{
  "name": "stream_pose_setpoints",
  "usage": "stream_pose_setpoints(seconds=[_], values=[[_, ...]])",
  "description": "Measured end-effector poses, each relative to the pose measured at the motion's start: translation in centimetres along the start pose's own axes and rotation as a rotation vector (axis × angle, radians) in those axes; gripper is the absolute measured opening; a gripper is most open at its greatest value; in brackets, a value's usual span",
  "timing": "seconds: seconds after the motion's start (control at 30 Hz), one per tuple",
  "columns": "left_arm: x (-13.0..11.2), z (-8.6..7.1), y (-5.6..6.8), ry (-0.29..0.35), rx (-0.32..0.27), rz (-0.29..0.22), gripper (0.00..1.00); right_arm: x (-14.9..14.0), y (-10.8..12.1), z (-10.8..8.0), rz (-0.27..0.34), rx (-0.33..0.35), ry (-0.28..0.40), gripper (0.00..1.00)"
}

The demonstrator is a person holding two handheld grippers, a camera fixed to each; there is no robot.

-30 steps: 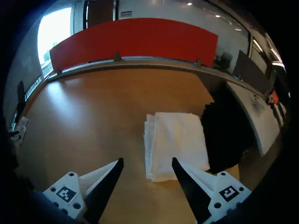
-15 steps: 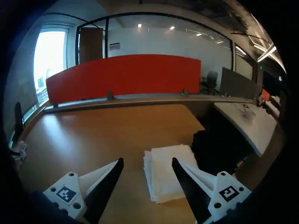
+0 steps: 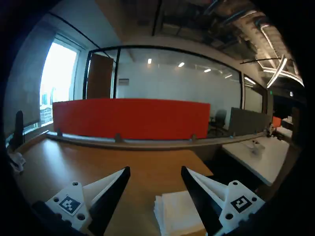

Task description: Fold towel

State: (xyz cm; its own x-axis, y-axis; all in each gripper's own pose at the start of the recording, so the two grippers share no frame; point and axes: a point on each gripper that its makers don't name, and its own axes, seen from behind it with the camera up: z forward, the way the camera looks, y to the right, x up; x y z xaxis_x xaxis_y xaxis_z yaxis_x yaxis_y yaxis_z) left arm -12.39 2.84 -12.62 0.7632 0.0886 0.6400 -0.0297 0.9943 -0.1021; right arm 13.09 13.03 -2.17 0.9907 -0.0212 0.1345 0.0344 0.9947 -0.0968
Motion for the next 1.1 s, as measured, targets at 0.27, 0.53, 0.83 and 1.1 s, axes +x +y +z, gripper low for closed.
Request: stream_pose_setpoints(seconds=[0.27, 0.53, 0.83, 1.1], values=[[1.0, 0.3, 0.0, 0.031, -0.005, -0.009, 0.96, 2.1, -1.9, 0.2, -0.001, 0.029, 0.059, 1.00], [4.5, 0.2, -0.2, 0.131, -0.013, -0.039, 0.96, 2.4, -3.9, 0.6, -0.033, 0.046, 0.061, 1.00], [10.5, -0.5, -1.3, 0.303, -0.003, -0.059, 0.97, 3.3, -5.2, 0.9, -0.040, 0.057, 0.069, 1.00], [15.0, -1.5, -2.3, 0.446, 0.035, -0.048, 0.96, 3.7, -5.7, 0.8, -0.043, 0.063, 0.069, 1.00]])
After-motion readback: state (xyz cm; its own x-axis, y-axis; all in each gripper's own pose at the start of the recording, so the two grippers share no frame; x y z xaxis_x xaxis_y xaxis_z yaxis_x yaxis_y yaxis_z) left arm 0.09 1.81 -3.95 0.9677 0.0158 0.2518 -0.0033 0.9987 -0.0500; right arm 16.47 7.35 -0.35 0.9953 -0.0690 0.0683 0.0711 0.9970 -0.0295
